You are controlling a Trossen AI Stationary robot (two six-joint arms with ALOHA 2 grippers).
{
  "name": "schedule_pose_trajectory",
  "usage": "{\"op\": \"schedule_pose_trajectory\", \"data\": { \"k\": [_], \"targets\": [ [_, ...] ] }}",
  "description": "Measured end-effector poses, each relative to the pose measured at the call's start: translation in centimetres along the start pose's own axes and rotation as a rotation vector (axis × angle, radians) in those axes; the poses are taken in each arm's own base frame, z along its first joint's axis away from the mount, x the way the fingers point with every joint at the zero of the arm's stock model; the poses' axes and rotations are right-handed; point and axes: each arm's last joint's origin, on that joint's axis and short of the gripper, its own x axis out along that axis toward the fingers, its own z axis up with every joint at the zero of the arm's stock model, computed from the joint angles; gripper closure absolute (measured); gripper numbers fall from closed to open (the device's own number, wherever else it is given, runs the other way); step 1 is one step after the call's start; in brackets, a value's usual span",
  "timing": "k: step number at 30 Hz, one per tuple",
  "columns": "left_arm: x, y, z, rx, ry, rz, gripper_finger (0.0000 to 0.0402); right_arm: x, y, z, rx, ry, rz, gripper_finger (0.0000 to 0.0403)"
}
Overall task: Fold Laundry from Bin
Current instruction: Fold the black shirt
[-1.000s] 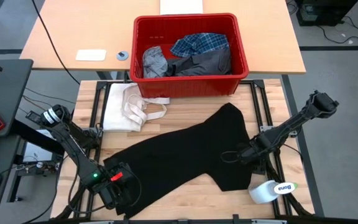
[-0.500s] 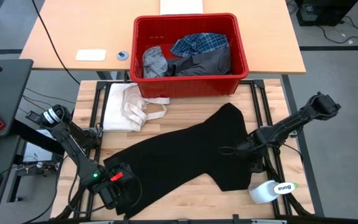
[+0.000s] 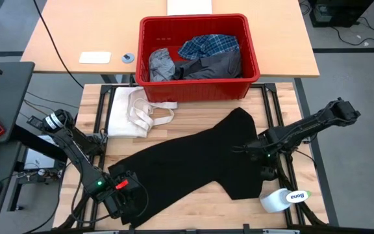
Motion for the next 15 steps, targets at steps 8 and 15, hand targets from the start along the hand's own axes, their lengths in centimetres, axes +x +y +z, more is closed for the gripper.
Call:
{"op": "schedule_pose_trajectory", "data": {
  "k": [8, 15],
  "targets": [
    [0.0, 0.0, 0.0, -0.04, 0.0, -0.001, 0.0249, 1.7, -0.8, 1.1, 0.02, -0.059, 0.079, 0.0238],
    [0.0, 0.0, 0.0, -0.04, 0.0, -0.001, 0.0249, 1.9, -0.3, 1.9, -0.026, -0.147, 0.125, 0.0303]
  ]
}}
